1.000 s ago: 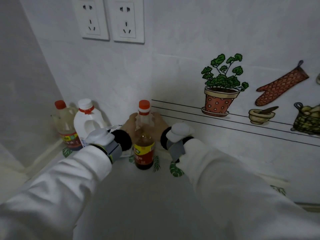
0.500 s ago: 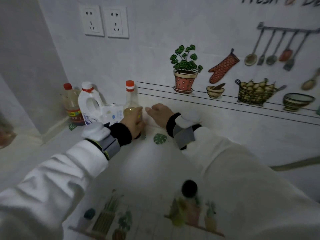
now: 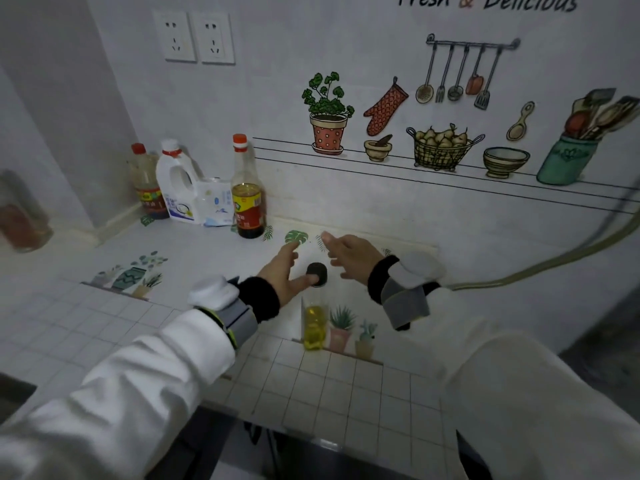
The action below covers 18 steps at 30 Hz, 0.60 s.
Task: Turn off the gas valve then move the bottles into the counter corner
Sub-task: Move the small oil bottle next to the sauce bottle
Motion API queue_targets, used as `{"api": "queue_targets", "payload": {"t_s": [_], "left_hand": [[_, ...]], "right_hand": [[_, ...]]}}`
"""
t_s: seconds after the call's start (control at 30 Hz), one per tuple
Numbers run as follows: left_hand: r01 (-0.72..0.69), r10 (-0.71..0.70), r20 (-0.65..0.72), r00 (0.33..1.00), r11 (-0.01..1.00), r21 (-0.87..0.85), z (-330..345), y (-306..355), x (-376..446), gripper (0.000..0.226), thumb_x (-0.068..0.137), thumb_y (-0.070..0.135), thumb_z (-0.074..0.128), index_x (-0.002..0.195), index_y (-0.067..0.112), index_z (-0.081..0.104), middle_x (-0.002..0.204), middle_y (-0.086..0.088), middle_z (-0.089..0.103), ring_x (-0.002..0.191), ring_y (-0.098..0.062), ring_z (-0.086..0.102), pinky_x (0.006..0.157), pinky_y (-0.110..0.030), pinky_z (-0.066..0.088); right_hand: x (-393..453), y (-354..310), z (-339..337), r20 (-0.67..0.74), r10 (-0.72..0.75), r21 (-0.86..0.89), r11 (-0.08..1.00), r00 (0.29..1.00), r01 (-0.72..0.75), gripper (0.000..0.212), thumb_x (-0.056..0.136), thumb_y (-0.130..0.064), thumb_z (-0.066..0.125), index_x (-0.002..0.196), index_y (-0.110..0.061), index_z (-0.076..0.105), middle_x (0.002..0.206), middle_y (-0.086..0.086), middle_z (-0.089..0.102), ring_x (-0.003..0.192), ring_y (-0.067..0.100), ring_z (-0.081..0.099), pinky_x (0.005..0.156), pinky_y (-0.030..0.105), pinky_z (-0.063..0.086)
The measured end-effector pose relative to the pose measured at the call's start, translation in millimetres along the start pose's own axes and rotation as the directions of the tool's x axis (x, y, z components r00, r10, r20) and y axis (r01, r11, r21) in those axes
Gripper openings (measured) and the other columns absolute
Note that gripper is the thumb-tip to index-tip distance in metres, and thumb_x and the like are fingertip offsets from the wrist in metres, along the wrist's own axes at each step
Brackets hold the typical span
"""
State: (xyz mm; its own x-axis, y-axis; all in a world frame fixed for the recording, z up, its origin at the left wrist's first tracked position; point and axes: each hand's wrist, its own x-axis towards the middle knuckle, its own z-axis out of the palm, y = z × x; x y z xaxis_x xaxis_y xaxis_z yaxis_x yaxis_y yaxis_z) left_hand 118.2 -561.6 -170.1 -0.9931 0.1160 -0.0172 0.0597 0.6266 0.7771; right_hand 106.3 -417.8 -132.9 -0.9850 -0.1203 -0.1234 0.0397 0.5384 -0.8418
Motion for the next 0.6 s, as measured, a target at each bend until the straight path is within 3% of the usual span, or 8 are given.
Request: {"api": "queue_targets", "payload": {"t_s": [0.1,0.3,0.37,0.5,0.6], "left_hand": [[0.078,-0.078,0.015,0.997,0.997,0.027,15,-18,-12,0.086,0.077,0.019,0.068,0.141,0.012,0.012,0.148,-0.017,0.031,0.134,-0.027,0.035,0.106,-0.034,0.033],[0.143,-0.143,0.046,0.989,0.990,0.010,34,-36,-10,0.087,0.074,0.013,0.070,0.141,0.011,0.014,0.147,-0.017,0.032,0.133,-0.029,0.036,0.105,-0.037,0.036],[0.143,-0.145,0.065,0.987,0.989,0.025,41,-38,-5,0.084,0.074,0.013,0.070,0.139,0.010,0.018,0.145,-0.016,0.036,0.131,-0.029,0.038,0.105,-0.039,0.038],[0.157,-0.160,0.056,0.986,0.987,0.042,52,-44,6,0.066,0.078,0.014,0.066,0.132,0.008,0.027,0.134,-0.016,0.048,0.123,-0.029,0.046,0.098,-0.038,0.043],[0.155,-0.155,0.055,0.986,0.988,0.003,58,-49,9,0.052,0.081,0.016,0.061,0.124,0.007,0.033,0.120,-0.015,0.054,0.106,-0.026,0.053,0.083,-0.031,0.045]], "right_hand": [[-12,21,6,0.038,0.018,0.055,0.998,0.999,-0.020,0.076,0.086,-0.051,0.042,0.116,0.019,0.043,0.125,0.040,0.048,0.113,0.052,0.049,0.097,0.061,0.041],[-13,51,23,0.093,0.095,0.036,0.994,0.991,-0.099,0.071,0.081,-0.050,0.054,0.131,-0.003,0.036,0.136,0.016,0.046,0.120,0.028,0.048,0.101,0.039,0.043],[-10,58,27,0.118,0.106,0.016,0.994,0.987,-0.108,0.072,0.080,-0.048,0.058,0.132,-0.004,0.035,0.136,0.015,0.046,0.119,0.027,0.048,0.094,0.031,0.041],[-5,67,34,0.174,0.154,0.084,0.982,0.973,-0.171,0.074,0.077,-0.044,0.063,0.134,-0.006,0.032,0.136,0.013,0.045,0.119,0.027,0.049,0.098,0.036,0.044],[-2,72,39,0.211,0.137,0.109,0.981,0.968,-0.163,0.055,0.078,-0.037,0.064,0.121,-0.010,0.044,0.123,0.009,0.053,0.107,0.021,0.055,0.086,0.030,0.049]]}}
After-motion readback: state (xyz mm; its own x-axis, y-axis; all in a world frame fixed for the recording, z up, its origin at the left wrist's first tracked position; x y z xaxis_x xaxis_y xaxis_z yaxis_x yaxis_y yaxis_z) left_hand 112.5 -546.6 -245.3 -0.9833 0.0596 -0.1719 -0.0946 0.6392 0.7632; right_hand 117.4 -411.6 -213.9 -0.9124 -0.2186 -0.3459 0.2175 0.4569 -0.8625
